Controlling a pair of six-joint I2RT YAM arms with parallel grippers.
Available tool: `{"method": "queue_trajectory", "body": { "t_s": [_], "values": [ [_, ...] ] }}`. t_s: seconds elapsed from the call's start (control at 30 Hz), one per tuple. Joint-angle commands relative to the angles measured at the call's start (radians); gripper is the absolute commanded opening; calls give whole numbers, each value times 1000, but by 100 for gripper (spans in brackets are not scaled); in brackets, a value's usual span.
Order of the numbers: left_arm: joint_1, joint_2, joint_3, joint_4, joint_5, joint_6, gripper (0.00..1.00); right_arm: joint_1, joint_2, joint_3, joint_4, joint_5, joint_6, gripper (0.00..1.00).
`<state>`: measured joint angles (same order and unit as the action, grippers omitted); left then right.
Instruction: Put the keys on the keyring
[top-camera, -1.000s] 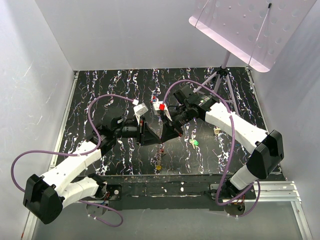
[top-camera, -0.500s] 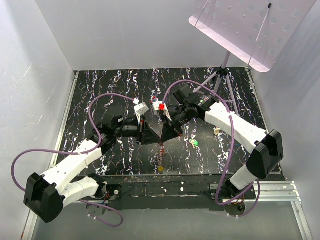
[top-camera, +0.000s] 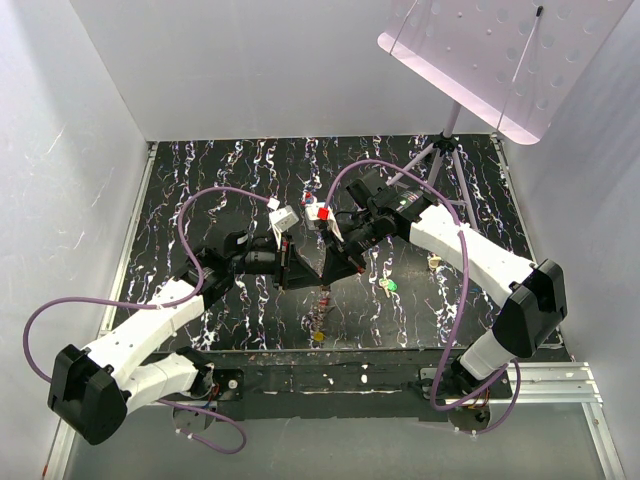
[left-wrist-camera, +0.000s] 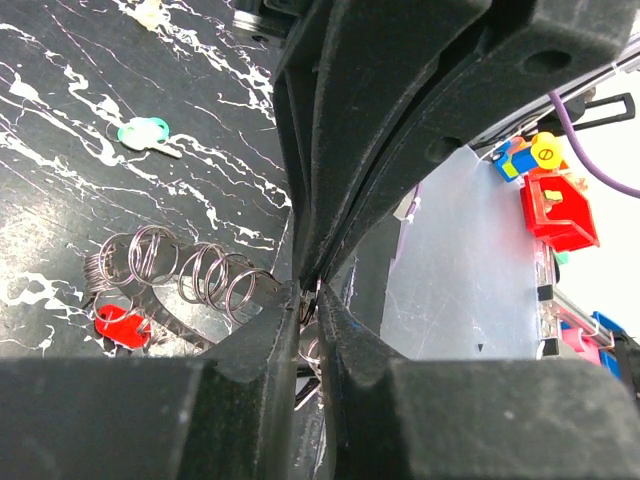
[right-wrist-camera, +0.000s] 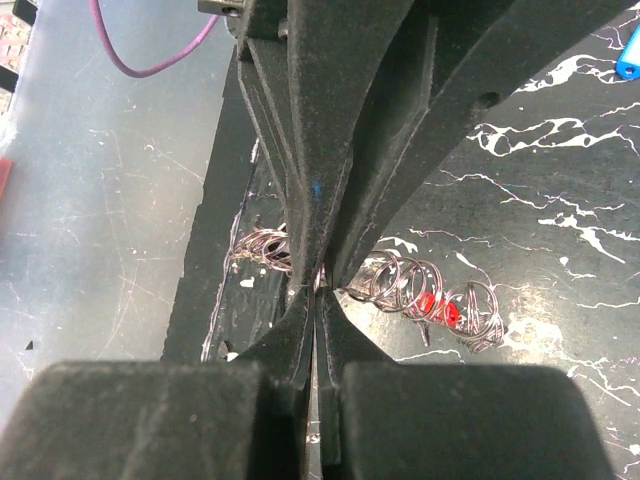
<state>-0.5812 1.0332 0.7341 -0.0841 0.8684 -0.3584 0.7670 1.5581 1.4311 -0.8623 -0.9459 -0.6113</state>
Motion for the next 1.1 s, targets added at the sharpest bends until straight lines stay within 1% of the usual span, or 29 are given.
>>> {"method": "queue_trajectory", "body": {
  "t_s": [0.0, 0.07, 0.27, 0.3, 0.37, 0.4, 0.43, 0.47, 0.53, 0.7, 0.8, 0.87, 0.97, 1.07],
  "values": [
    [-5, -4, 34, -13, 18, 19, 7, 0, -4, 48, 26, -54, 4, 1],
    [-3, -2, 36, -14, 17, 22, 0, 0, -4, 48, 25, -54, 2, 1],
    [-5, -39, 25, -17, -26, 52, 0, 0, -7, 52, 9, -71, -13, 1],
    [-5, -54, 21, -17, -31, 64, 0, -3, -10, 55, 2, -76, -19, 5],
    [-5, -91, 8, -16, -45, 93, 0, -6, -18, 64, -10, -88, -27, 23],
    [-5, -110, -1, -16, -51, 110, 0, -14, -24, 66, -20, -100, -27, 41],
    [-5, -133, -10, -16, -55, 134, 0, -26, -30, 72, -30, -115, -33, 49],
    [-5, -159, -25, -13, -63, 159, 0, -41, -41, 77, -40, -131, -39, 55],
    [-5, -212, -53, -8, -59, 234, 0, -73, -67, 81, -50, -158, -41, 60],
    [-5, -301, -62, -11, 36, 458, 0, -156, -159, 45, -46, -221, -60, 64],
    [-5, -326, -53, -8, 78, 532, 0, -189, -226, -41, -6, -223, -106, 68],
    [-5, -329, -50, 0, 86, 556, 0, -204, -245, -90, -12, -249, -165, 68],
    [-3, -329, -51, 26, 90, 562, 0, -216, -259, -142, -24, -246, -182, 68],
    [-5, -332, -77, 70, 92, 541, 0, -219, -270, -169, -63, -203, -217, 68]
  ]
}}
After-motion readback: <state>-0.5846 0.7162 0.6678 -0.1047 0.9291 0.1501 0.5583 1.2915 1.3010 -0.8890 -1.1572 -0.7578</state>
